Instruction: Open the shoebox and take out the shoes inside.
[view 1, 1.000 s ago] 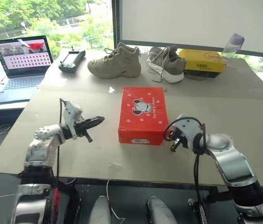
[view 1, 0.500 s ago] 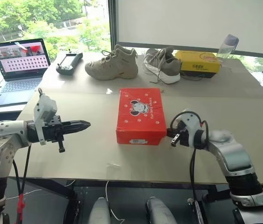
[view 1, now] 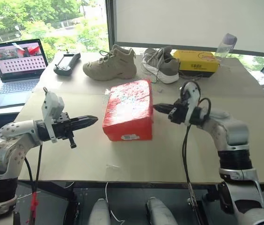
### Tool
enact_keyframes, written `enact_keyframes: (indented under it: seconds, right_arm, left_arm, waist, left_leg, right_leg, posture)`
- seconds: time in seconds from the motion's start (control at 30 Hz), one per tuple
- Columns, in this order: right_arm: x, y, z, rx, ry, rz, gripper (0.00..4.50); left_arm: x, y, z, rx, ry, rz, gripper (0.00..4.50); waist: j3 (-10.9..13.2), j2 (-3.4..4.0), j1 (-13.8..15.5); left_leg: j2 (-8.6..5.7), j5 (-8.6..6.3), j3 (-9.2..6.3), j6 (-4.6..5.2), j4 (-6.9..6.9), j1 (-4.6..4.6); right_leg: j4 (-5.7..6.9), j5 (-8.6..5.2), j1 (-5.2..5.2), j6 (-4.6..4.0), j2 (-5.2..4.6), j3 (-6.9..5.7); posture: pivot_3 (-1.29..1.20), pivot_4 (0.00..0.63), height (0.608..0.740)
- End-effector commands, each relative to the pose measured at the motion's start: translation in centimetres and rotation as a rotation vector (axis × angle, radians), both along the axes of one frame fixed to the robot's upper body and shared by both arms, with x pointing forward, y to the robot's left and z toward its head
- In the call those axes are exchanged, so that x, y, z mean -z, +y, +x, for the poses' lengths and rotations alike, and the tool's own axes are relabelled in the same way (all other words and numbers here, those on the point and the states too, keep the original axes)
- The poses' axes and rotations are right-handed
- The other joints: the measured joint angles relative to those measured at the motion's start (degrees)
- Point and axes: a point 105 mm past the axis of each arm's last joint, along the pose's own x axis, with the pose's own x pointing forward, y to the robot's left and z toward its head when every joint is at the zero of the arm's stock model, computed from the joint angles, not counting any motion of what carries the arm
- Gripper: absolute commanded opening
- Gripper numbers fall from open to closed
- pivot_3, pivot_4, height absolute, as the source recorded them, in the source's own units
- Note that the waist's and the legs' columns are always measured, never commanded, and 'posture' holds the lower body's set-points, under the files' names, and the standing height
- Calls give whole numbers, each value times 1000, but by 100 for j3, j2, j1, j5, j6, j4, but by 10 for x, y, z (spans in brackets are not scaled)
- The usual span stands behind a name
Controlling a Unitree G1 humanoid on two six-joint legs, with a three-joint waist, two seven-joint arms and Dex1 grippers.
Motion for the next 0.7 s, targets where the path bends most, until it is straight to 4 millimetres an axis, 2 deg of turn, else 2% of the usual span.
enact_keyframes:
  seconds: [0.03,0.27,0.37,0.47,0.53,0.6,0.7]
  right_arm:
    - [-28,8,-8,-39,-81,9,0]
    - [-58,37,-10,-91,-198,-125,0]
    - [-56,28,4,-34,-227,-187,0]
    - [-32,-6,33,115,-204,-321,0]
    - [0,-27,43,154,-196,-475,0]
    - [21,-35,48,155,-166,-518,0]
    - [36,-40,54,164,-124,-514,0]
  left_arm:
    - [-11,-8,-4,34,-40,-3,99]
    - [-16,-19,-6,61,-58,-17,99]
    - [-17,-20,-7,61,-60,-18,99]
    - [-17,-19,-8,55,-65,-13,99]
    - [-18,-18,-9,48,-67,-14,99]
    - [-19,-18,-10,48,-70,-14,99]
    - [-19,-20,-12,54,-68,-17,99]
  waist:
    - [0,0,2]
    - [1,1,-17]
    - [1,1,-2]
    - [0,0,64]
    - [0,0,99]
    - [0,0,104]
    - [1,1,42]
  left_leg:
    - [0,0,0,0,0,0]
    - [0,0,1,0,-1,-1]
    - [0,0,1,0,-6,0]
    - [0,0,1,0,-4,-1]
    - [-1,0,2,0,4,-3]
    - [-1,0,3,-1,3,-4]
    - [-1,0,3,0,-8,-6]
  right_leg:
    - [0,0,0,0,0,-1]
    - [0,0,-5,-1,0,2]
    - [0,0,-5,-1,0,1]
    - [-5,-1,0,-1,-1,-2]
    - [-11,-1,0,-2,-2,-1]
    - [-13,-2,0,-5,-3,0]
    - [-12,0,-8,-1,-1,1]
  posture:
    - [0,150,685]
    - [0,150,685]
    - [0,150,685]
    - [0,150,685]
    - [0,150,685]
    - [0,150,685]
    - [0,150,685]
